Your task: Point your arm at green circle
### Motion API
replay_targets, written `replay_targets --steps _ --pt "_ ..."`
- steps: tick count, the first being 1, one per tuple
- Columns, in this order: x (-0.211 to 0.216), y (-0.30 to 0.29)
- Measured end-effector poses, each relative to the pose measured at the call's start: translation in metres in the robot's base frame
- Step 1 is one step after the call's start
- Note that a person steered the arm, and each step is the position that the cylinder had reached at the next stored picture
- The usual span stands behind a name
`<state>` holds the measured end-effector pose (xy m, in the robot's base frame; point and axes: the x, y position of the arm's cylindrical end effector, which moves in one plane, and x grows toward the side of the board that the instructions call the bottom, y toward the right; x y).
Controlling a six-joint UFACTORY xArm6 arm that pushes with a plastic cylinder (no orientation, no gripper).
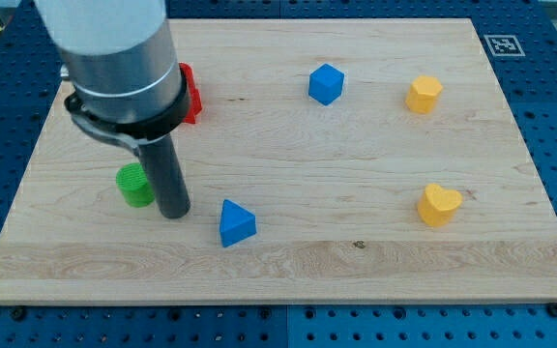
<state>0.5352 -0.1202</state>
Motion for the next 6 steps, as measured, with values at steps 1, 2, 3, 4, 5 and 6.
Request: replay_targets --steps 1,2,3,4,5,6 --pt "0.009 -0.009" --pt "0.01 -0.02" --pt "0.005 -0.026" --pt "-0.002 -0.029" --pt "-0.01 -0.029" --pt "-0.021 -0.029"
